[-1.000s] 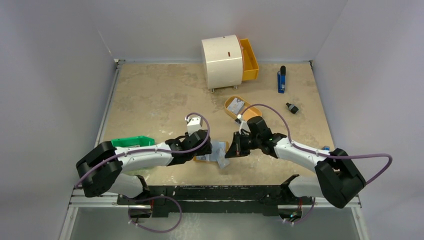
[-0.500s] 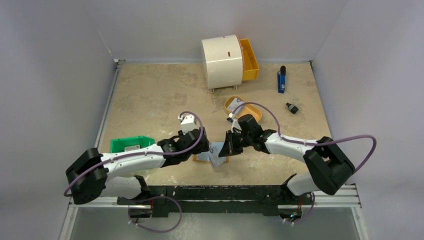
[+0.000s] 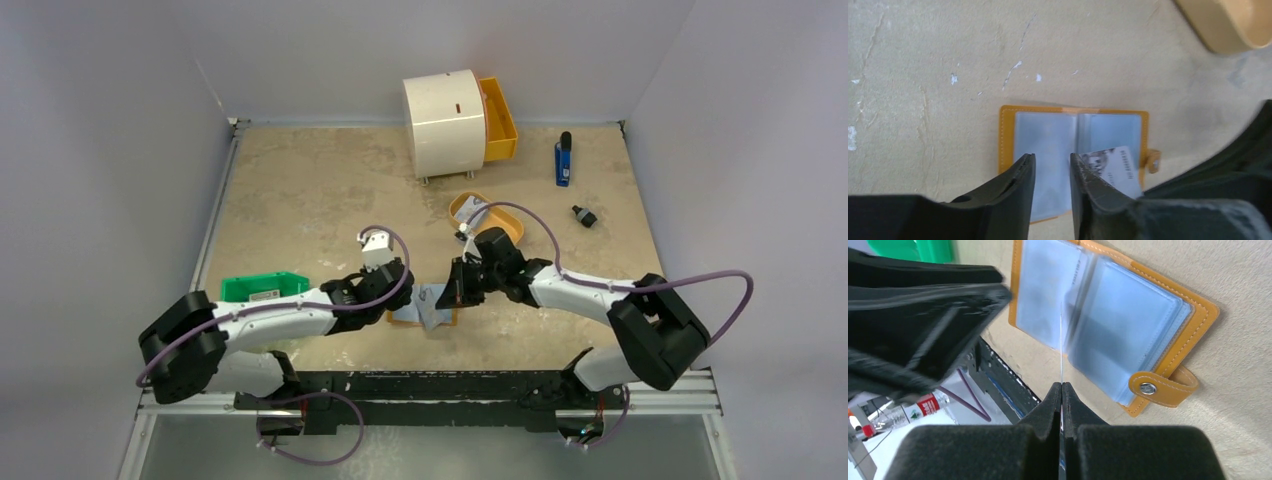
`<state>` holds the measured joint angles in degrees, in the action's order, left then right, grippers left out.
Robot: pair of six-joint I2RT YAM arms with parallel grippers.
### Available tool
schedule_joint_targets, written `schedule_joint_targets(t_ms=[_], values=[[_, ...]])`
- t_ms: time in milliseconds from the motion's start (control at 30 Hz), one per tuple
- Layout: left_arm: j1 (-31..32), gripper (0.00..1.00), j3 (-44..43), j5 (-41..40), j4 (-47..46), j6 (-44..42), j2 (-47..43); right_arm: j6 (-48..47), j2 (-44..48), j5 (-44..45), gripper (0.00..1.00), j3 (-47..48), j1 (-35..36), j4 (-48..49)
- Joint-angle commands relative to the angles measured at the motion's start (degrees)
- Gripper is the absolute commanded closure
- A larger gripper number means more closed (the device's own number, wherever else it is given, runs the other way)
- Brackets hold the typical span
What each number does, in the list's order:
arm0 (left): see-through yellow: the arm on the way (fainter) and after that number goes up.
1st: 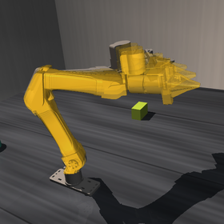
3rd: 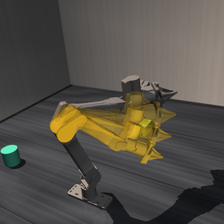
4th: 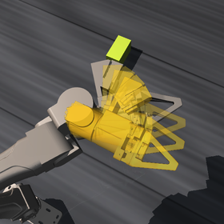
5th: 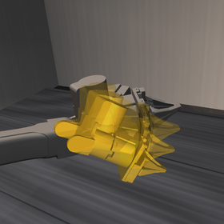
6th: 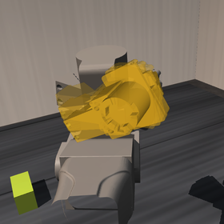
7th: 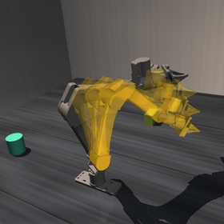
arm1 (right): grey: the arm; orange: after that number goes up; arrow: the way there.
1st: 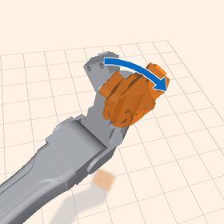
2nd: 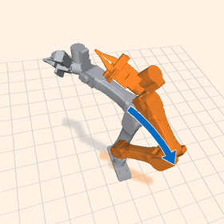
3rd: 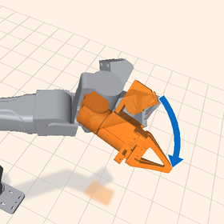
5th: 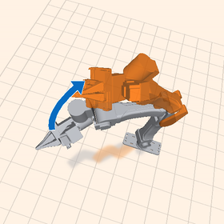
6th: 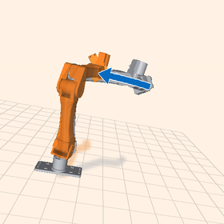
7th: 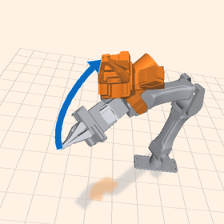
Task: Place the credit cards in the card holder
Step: Insert the credit card into the card holder.
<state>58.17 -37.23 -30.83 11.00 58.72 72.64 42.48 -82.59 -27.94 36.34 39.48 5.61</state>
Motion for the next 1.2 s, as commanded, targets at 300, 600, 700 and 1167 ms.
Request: schedule_joint_targets(t_ms=[300, 600, 700, 1167], values=[[0.0, 0.81, 4.5, -1.6, -3.5, 0.5, 2.3, 6.5, 1.6, 4.7, 1.00, -1.5, 0.3, 4.5], [0.0, 0.82, 5.8, -1.3, -3.7, 1.0, 2.1, 8.7, -1.2, 3.6, 1.00, -0.9, 0.3, 6.1], [0.0, 0.82, 6.0, -1.3, -3.7, 1.0, 2.1, 9.2, -2.1, 3.4, 1.00, -1.1, 0.3, 6.3], [0.0, 0.82, 7.2, -3.2, -0.7, 1.3, 0.0, 12.8, -6.3, 4.3, 1.00, -1.4, 0.3, 11.7]])
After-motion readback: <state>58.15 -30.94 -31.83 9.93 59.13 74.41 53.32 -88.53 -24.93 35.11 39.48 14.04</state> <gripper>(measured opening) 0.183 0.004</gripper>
